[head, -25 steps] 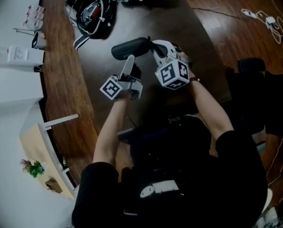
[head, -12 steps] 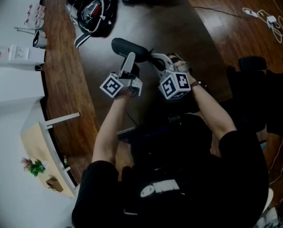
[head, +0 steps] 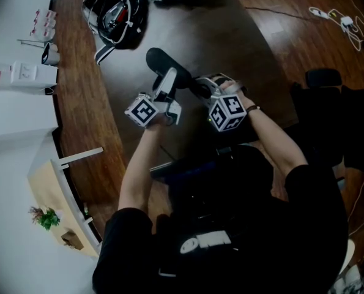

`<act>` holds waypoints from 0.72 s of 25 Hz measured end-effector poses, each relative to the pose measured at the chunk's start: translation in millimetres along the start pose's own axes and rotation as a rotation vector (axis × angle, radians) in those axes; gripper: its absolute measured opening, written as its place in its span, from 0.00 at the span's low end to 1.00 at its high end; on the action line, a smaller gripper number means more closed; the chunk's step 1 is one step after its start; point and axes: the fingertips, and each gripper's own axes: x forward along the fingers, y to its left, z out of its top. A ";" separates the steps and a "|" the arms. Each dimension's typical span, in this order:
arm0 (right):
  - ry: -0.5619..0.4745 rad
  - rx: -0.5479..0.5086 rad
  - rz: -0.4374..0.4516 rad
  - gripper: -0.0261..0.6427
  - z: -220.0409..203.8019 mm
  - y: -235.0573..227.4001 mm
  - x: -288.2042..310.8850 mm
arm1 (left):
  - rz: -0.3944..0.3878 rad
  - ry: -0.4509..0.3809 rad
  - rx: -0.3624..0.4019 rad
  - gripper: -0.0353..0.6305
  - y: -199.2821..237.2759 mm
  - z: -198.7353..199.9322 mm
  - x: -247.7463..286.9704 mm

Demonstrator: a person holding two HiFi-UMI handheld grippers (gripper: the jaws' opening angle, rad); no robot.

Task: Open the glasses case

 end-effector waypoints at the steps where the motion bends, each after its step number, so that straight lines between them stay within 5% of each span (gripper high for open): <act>1: -0.014 0.030 0.018 0.05 1.1 2.9 -0.7 | 0.009 -0.002 0.009 0.57 -1.7 -1.1 -0.4; 6: -0.082 0.008 0.072 0.05 12.8 16.3 -8.6 | -0.150 -0.044 -0.028 0.61 -24.6 7.5 1.4; 10: -0.061 0.010 0.079 0.05 7.9 16.9 -11.1 | -0.161 0.032 -0.016 0.57 -24.6 -0.7 0.5; 14: 0.050 -0.029 0.106 0.05 -9.8 26.0 -3.4 | -0.045 0.124 0.009 0.52 -9.8 -15.7 6.7; 18: 0.141 -0.040 0.107 0.05 -23.6 32.9 4.5 | 0.215 0.197 -0.008 0.50 24.1 -30.8 2.5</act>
